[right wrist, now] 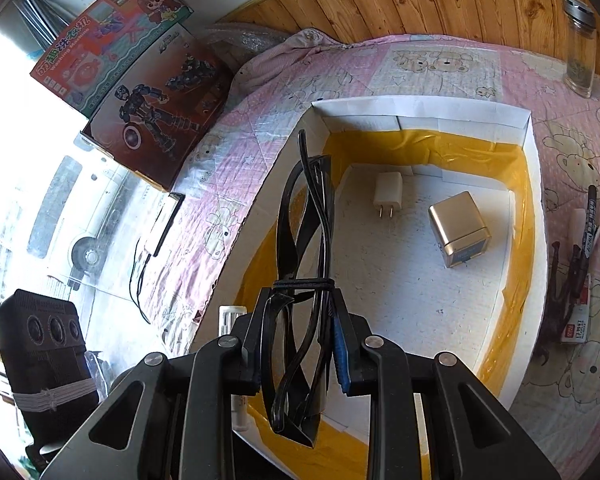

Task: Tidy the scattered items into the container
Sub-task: 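Lower the black glasses and glass vial into the yellow-lined box with both grippers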

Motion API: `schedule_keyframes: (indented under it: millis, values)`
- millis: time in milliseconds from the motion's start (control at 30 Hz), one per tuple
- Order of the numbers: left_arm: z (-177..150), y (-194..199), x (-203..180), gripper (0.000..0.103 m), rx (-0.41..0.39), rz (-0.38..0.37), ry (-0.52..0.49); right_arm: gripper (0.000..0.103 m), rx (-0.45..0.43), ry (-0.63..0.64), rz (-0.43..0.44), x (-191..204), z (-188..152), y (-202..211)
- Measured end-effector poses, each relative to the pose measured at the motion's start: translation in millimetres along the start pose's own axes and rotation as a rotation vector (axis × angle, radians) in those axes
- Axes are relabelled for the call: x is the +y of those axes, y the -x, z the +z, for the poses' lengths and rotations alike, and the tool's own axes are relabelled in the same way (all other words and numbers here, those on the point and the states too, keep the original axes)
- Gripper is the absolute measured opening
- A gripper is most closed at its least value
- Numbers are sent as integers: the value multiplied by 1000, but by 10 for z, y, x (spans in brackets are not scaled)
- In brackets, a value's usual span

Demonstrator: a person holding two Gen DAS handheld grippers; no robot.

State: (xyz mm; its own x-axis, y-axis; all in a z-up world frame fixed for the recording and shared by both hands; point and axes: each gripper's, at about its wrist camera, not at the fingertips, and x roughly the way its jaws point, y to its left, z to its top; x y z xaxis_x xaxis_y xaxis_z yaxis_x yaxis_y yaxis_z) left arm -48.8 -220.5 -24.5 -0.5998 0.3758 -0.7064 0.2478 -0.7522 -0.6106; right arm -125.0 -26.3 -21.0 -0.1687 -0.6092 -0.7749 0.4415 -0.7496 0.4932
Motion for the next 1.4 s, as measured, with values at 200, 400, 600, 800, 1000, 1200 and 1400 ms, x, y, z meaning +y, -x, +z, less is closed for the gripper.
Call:
schedule_keyframes:
  millis: [200, 400, 600, 800, 1000, 1200, 1400]
  values:
    - [7, -18, 3, 17, 0, 6, -5, 28, 28, -2, -9, 8, 139, -179]
    - [8, -20, 3, 17, -2, 10, -5, 28, 59, -12, -15, 6, 274, -370]
    - [56, -44, -17, 17, 4, 7, -10, 28, 85, -26, -32, -23, 385, -572]
    - [124, -105, -49, 17, 23, 13, -13, 28, 101, -44, -47, -68, 474, -753]
    - [162, -231, -42, 17, 62, 35, -14, 28, 109, -84, -59, -164, 561, -917]
    - [185, -330, -14, 17, 95, 67, -23, 28, 117, -80, -78, -173, 632, -1019]
    - [258, -360, 46, 17, 104, 95, -19, 28, 127, -81, -92, -160, 687, -1152]
